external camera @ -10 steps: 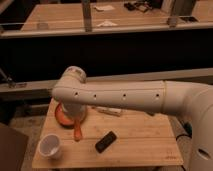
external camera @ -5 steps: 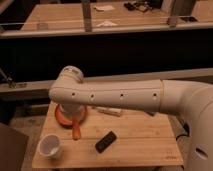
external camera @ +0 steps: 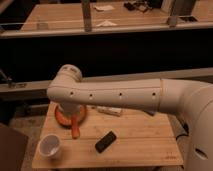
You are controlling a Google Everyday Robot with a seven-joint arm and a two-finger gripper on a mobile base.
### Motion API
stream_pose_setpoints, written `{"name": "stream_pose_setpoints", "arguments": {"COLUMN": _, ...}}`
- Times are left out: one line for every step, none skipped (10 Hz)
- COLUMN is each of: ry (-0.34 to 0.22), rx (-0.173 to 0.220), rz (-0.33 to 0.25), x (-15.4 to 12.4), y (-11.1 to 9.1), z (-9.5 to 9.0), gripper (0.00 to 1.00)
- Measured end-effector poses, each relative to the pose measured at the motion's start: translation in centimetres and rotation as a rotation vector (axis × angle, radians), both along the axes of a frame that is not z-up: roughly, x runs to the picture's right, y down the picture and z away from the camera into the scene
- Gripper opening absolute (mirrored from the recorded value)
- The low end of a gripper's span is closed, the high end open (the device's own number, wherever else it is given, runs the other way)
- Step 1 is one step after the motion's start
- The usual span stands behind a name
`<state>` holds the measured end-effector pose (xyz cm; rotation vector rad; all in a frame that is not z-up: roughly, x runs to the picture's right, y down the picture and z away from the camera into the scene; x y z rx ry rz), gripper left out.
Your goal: Place the pepper in the ceramic cup
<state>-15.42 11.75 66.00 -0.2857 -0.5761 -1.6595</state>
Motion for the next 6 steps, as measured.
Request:
{"name": "stream_pose_setpoints", "arguments": {"ry": -0.006, "rx": 0.003, "rz": -0.003, "x": -0.3, "y": -0.3, "z": 0.0, "gripper": 0.00}}
{"name": "stream_pose_setpoints", "arguments": {"ry": -0.009, "rx": 0.005, "rz": -0.006, "x": -0.4, "y": -0.4, "z": -0.1, "gripper": 0.00}}
{"name": "stream_pose_setpoints", "arguments": {"ry": -0.011, "rx": 0.007, "rz": -0.008, "x": -0.6, "y": -0.5, "z": -0.1, "gripper": 0.00}}
{"name": "stream_pose_setpoints", "arguments": {"ry": -0.014, "rx": 0.012, "rz": -0.012, "x": -0.8, "y": -0.5, "z": -0.1, "gripper": 0.00}}
{"name": "stream_pose_setpoints", "arguments": {"ry": -0.020, "rx": 0.017, "rz": -0.016, "x": -1.2, "y": -0.6, "z": -0.1, "gripper": 0.00}}
{"name": "stream_pose_setpoints", "arguments": {"ry": -0.025, "rx": 0.021, "rz": -0.020, "x": -1.5, "y": -0.6, "z": -0.1, "gripper": 0.00}}
